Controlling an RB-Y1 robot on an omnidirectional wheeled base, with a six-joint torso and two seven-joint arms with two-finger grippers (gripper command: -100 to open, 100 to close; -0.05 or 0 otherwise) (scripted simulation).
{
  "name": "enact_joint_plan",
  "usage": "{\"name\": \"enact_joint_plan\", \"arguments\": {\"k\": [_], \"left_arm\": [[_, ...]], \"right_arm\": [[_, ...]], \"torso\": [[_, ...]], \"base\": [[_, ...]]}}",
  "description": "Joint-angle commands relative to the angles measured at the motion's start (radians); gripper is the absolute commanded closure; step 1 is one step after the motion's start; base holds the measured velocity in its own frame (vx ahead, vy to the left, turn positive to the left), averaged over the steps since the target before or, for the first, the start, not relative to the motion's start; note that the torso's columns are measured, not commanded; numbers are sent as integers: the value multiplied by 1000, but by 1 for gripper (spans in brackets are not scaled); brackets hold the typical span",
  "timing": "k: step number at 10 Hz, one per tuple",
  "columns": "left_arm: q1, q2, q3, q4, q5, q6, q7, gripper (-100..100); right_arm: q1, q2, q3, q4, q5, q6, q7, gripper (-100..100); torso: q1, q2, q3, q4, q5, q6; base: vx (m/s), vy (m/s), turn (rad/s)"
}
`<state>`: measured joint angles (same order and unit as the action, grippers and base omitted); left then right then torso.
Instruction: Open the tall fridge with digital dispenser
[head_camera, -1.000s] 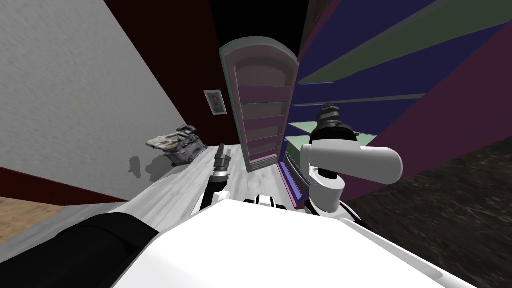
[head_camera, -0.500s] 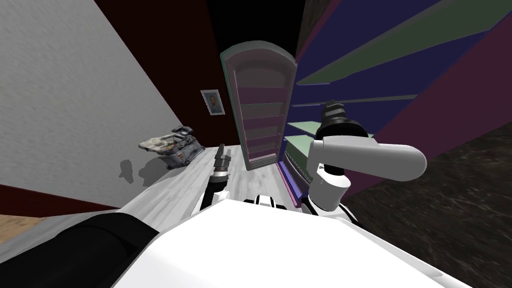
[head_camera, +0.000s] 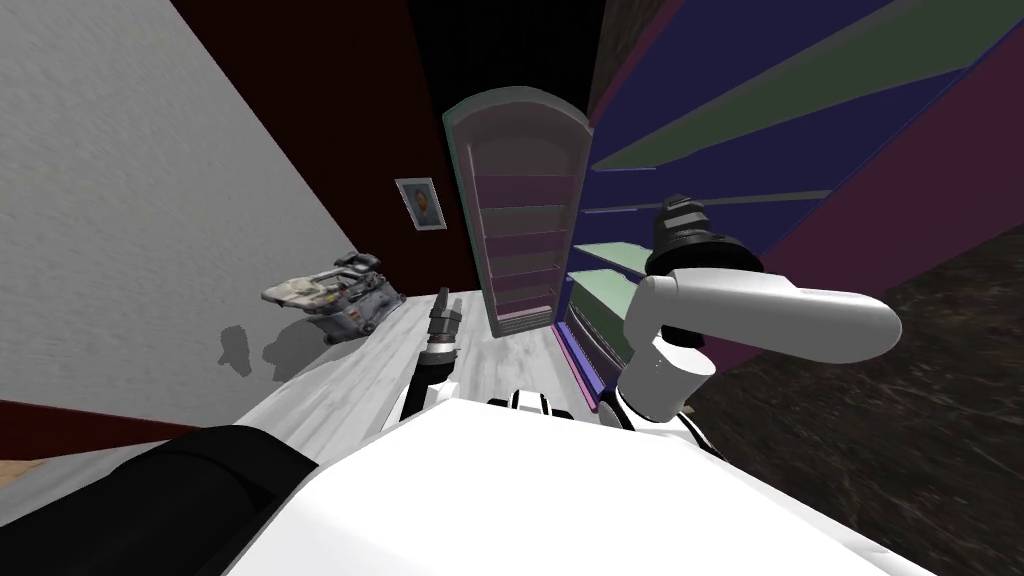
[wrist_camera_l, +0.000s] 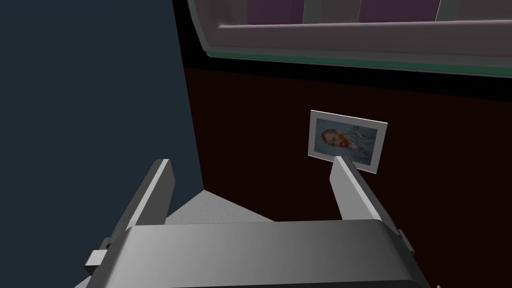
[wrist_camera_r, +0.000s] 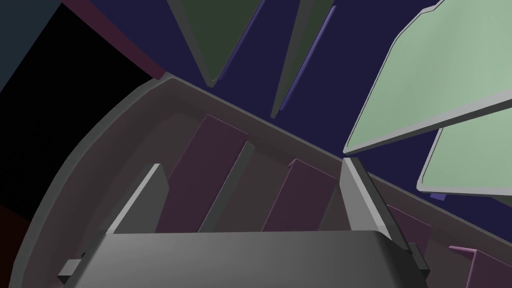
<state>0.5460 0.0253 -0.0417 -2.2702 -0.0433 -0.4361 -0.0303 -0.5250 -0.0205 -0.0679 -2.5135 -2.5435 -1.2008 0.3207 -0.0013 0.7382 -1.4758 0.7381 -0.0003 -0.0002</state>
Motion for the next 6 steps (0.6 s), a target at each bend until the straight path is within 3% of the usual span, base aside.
{"name": "enact_joint_plan", "arguments": {"k": [1, 2, 3, 5, 6], "left_arm": [[0, 0, 0, 0, 0, 0, 0, 0], [0, 0, 0, 0, 0, 0, 0, 0], [0, 0, 0, 0, 0, 0, 0, 0], [0, 0, 0, 0, 0, 0, 0, 0], [0, 0, 0, 0, 0, 0, 0, 0]], "right_arm": [[-2, 34, -79, -4, -79, 61, 62, -100], [-2, 34, -101, -4, -102, 61, 62, -100], [-5, 67, -136, -8, -135, 108, 109, -100], [-5, 67, -188, -8, -188, 117, 122, -100], [-8, 63, -176, -6, -176, 113, 119, -100]], "torso": [[1, 0, 0, 0, 0, 1], [2, 0, 0, 0, 1, 0], [1, 0, 0, 0, 0, 0], [2, 0, 0, 0, 1, 0], [0, 0, 0, 0, 0, 0]], "base": [[-2, 70, -86], [-1, 39, 12], [3, 75, -146], [-5, 59, -34], [-1, 11, 5]]}}
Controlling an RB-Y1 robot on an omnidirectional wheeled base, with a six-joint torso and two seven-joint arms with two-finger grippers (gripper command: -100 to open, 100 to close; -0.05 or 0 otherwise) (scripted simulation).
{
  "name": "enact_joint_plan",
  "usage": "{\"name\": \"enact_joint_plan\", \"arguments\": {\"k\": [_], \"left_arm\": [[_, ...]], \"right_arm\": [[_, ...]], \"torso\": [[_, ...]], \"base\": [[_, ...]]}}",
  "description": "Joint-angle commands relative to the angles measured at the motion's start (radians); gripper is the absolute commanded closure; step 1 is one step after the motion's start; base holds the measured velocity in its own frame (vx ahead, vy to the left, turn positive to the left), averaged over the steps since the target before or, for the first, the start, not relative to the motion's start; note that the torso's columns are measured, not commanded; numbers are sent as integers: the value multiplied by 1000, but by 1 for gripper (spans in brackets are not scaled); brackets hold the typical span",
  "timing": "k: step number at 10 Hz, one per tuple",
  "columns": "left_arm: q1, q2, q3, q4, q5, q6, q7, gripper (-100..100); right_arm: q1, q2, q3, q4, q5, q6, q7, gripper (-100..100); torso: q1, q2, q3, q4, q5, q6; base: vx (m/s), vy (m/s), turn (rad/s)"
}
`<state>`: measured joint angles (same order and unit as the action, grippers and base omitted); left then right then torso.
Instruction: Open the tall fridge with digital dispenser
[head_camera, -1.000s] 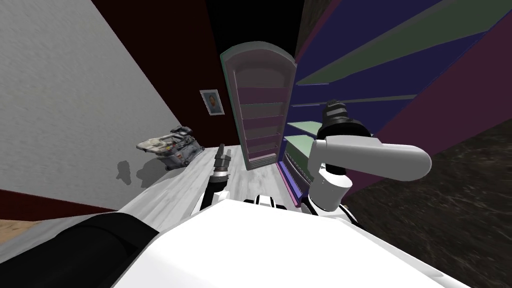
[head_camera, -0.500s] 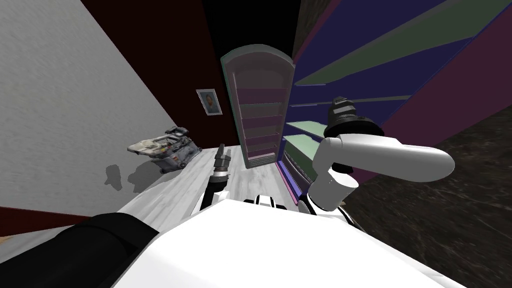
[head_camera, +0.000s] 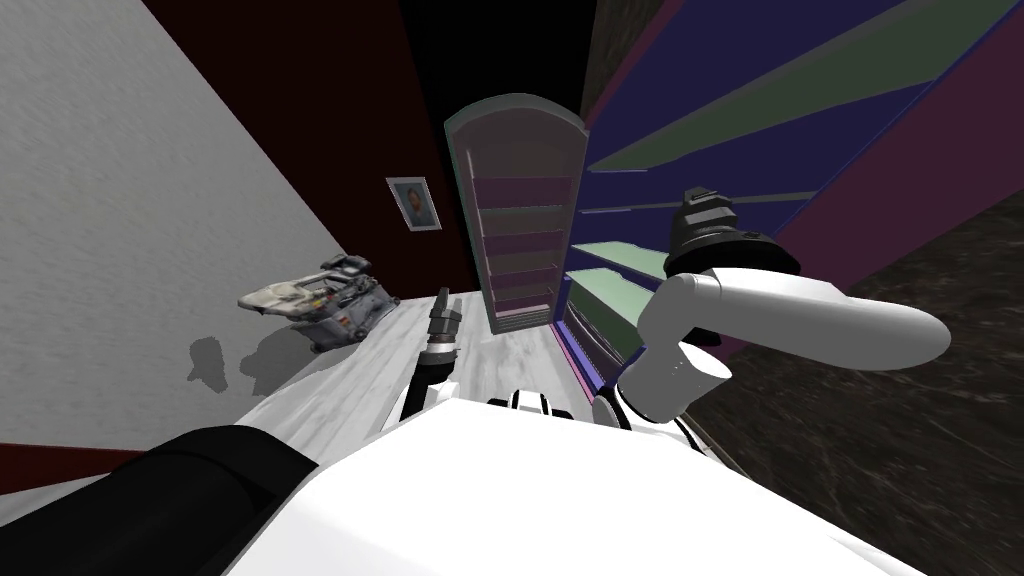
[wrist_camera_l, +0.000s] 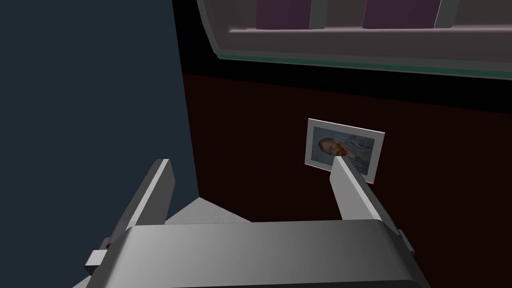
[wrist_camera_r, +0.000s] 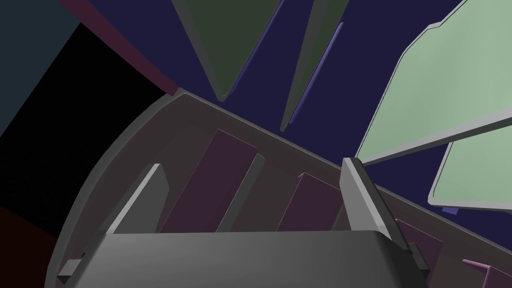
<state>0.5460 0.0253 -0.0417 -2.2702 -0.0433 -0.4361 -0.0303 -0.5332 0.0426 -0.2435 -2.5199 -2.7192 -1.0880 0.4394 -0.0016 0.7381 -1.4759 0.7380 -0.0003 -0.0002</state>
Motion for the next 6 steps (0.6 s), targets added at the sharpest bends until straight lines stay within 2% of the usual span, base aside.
{"name": "enact_joint_plan", "arguments": {"k": [1, 6], "left_arm": [[0, 0, 0, 0, 0, 0, 0, 0], [0, 0, 0, 0, 0, 0, 0, 0]], "right_arm": [[0, 0, -3, 0, -3, 1, 2, 0], [0, 0, -2, 0, -2, 1, 2, 0]], "torso": [[-1, 0, 0, 0, 0, 0], [2, 0, 0, 0, 0, 0]], "base": [[0, 0, 0], [0, 0, 0]]}}
